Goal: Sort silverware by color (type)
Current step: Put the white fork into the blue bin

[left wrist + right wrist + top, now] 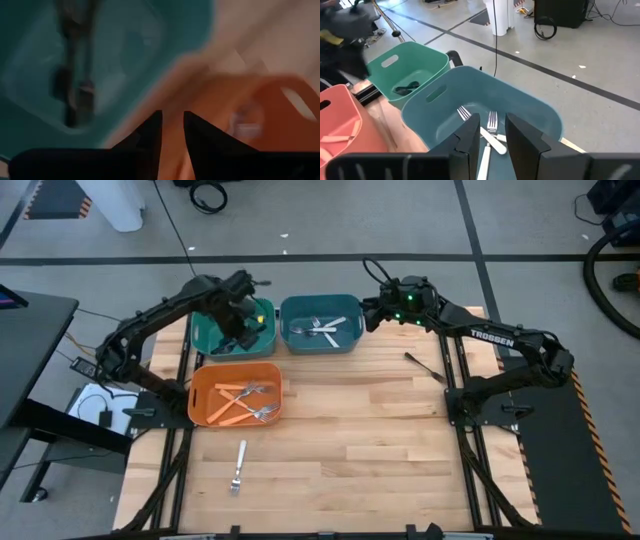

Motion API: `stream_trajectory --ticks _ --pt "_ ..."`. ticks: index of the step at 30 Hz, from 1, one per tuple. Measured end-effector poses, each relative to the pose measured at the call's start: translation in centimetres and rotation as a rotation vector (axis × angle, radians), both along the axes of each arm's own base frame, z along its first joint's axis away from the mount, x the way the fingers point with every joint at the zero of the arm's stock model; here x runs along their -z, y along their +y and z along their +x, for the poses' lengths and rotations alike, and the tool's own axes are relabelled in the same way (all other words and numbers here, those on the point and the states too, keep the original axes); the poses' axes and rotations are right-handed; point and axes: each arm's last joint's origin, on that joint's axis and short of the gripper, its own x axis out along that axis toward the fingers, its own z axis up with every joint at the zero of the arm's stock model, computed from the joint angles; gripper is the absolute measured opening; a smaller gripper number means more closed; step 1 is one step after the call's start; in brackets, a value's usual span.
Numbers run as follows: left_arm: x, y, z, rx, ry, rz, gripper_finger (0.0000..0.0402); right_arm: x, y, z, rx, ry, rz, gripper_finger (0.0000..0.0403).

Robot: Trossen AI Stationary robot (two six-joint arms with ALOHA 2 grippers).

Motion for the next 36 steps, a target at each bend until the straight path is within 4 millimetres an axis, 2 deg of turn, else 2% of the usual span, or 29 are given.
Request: stream_trajectory --ticks 4,9,18,25,28,36 --pt "-0.1 -3.2 1.5 0.064 0.046 -0.065 0.0089 0.0 0.0 0.0 0.000 0.001 0.000 0.0098" --pt "-0.7 -7.3 3.0 0.110 0.073 -0.056 0.0089 0.0 0.0 0.0 -0.001 0.001 0.001 0.0099" --pt "-3.6 -14.8 1.4 0.026 0.021 -0.025 0.0089 0.3 0.3 0.1 -0.012 0.028 0.019 0.0100" --pt "-4.0 -19.5 -0.2 0.035 0.112 -0.043 0.0104 0.4 1.6 0.9 -0.059 0.026 0.037 0.0100" --pt "-3.4 -21.1 -0.1 -0.013 0.105 -0.057 0.0119 0.4 2.5 1.4 -0.070 -0.006 0.089 0.0100" --pt "1.0 -26.1 -1.1 -0.230 0.142 -0.086 0.0130 0.4 6.2 3.1 -0.186 -0.029 0.153 0.0100"
